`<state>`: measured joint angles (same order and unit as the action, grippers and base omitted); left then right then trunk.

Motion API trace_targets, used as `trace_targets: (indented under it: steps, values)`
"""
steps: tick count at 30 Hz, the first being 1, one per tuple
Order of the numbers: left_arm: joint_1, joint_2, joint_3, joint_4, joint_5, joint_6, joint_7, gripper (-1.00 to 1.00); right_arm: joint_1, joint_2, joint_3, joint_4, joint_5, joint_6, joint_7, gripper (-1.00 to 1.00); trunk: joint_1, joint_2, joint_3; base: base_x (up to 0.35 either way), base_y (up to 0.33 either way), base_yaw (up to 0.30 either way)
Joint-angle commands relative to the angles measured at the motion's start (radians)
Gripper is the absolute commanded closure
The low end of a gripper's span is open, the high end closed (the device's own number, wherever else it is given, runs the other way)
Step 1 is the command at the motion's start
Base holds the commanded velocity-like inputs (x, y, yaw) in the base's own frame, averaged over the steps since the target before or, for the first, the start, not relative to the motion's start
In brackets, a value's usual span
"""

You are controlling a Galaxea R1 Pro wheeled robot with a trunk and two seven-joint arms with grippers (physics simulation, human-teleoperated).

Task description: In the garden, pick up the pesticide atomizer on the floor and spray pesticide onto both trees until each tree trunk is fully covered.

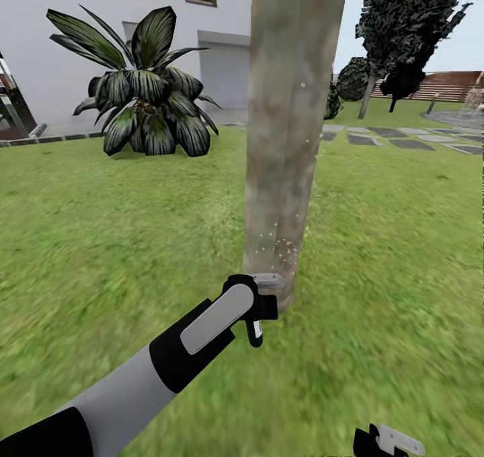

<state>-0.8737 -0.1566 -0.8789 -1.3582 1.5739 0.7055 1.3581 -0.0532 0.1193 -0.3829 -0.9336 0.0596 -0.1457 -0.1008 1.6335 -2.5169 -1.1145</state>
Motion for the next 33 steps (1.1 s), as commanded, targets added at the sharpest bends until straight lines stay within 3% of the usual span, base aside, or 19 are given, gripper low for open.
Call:
trace_targets:
  steps: [1,8,33]
  values:
    - [-0.001,0.0,0.0,-0.001,0.005,0.009,0.007,1.0,-0.001,0.001,-0.002,-0.001,0.004,-0.002,-0.002,1.0,0.0,0.0,-0.001,0.004,0.348,-0.089]
    - [-0.001,0.0,0.0,-0.001,0.005,0.008,0.007,1.0,-0.001,0.0,-0.003,-0.001,-0.001,-0.002,-0.002,1.0,0.0,0.0,-0.001,0.001,0.348,-0.11]
    - [0.004,-0.001,0.0,-0.007,0.005,0.005,0.006,1.0,-0.001,0.0,-0.004,-0.001,-0.001,-0.002,-0.001,1.0,0.0,0.0,-0.001,0.037,0.347,-0.255]
